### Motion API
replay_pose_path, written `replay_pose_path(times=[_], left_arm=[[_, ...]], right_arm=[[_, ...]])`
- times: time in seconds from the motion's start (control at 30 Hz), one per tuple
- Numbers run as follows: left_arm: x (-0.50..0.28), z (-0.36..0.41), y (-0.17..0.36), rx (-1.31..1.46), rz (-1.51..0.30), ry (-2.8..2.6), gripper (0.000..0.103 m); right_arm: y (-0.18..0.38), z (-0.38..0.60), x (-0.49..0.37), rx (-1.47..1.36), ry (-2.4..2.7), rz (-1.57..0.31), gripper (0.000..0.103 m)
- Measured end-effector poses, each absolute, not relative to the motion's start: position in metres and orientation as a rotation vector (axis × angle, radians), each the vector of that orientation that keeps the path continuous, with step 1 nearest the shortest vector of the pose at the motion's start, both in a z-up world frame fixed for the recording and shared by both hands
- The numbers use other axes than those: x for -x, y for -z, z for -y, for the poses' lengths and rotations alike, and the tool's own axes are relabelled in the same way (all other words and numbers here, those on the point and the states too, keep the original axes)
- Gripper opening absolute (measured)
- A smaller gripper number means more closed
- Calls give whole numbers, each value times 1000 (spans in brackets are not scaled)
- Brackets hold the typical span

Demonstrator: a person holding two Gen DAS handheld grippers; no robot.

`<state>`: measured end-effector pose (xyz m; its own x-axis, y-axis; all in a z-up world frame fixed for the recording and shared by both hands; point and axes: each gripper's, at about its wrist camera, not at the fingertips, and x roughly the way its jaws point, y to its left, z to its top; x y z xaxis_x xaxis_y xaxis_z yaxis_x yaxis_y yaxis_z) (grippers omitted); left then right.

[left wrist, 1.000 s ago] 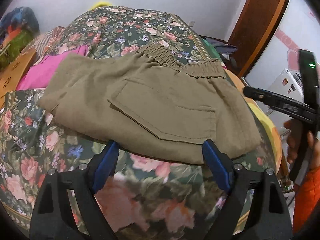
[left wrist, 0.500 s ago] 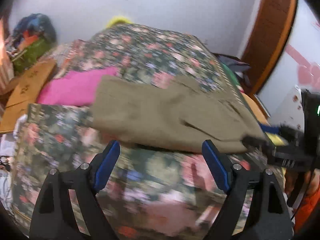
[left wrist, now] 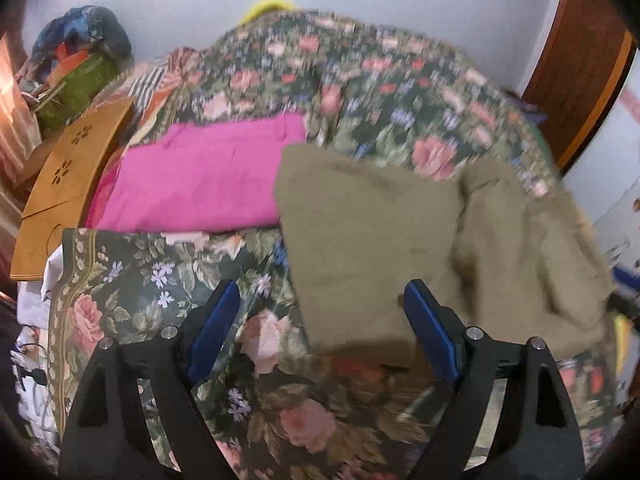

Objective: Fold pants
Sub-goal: 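Lower the right tool toward the olive pants' elastic waistband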

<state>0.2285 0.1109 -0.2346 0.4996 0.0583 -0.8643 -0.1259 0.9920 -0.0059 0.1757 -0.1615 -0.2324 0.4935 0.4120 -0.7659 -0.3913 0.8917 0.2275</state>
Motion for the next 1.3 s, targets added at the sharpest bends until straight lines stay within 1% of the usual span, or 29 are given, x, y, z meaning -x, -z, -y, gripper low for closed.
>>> replay_pose_path(times=[0.13, 0.23, 0.33, 0.47, 0.53, 0.57, 0.8, 0.9, 1.07, 1.3], left_arm=[[-229, -121, 258, 52, -1085, -152, 86], [-224, -134, 262, 67, -1093, -177, 86], [-226, -142, 252, 70, -1083, -184, 85], [-236, -137, 226, 76, -1014, -134, 86], [-249, -129, 219, 81, -992, -100, 91], [-256, -125, 219, 83, -990, -86, 92], [-310, -110, 253, 62, -1078, -60, 92], [-319, -122, 263, 66, -1083, -107, 92], [-319, -156, 265, 87, -1078, -196, 92], [-293, -194, 249, 167, -1064, -243, 92]], right_arm=[[248, 163, -190, -14, -455, -978, 74], [259, 167, -194, -36, -467, -1002, 74], [256, 170, -194, -43, -469, -997, 74], [247, 170, -193, -18, -459, -975, 74], [242, 169, -194, -3, -452, -957, 74], [240, 169, -194, -1, -448, -948, 74], [231, 170, -204, -17, -441, -917, 74], [235, 170, -206, -9, -438, -929, 74], [243, 177, -209, -9, -413, -955, 74], [230, 186, -210, -14, -388, -912, 74]])
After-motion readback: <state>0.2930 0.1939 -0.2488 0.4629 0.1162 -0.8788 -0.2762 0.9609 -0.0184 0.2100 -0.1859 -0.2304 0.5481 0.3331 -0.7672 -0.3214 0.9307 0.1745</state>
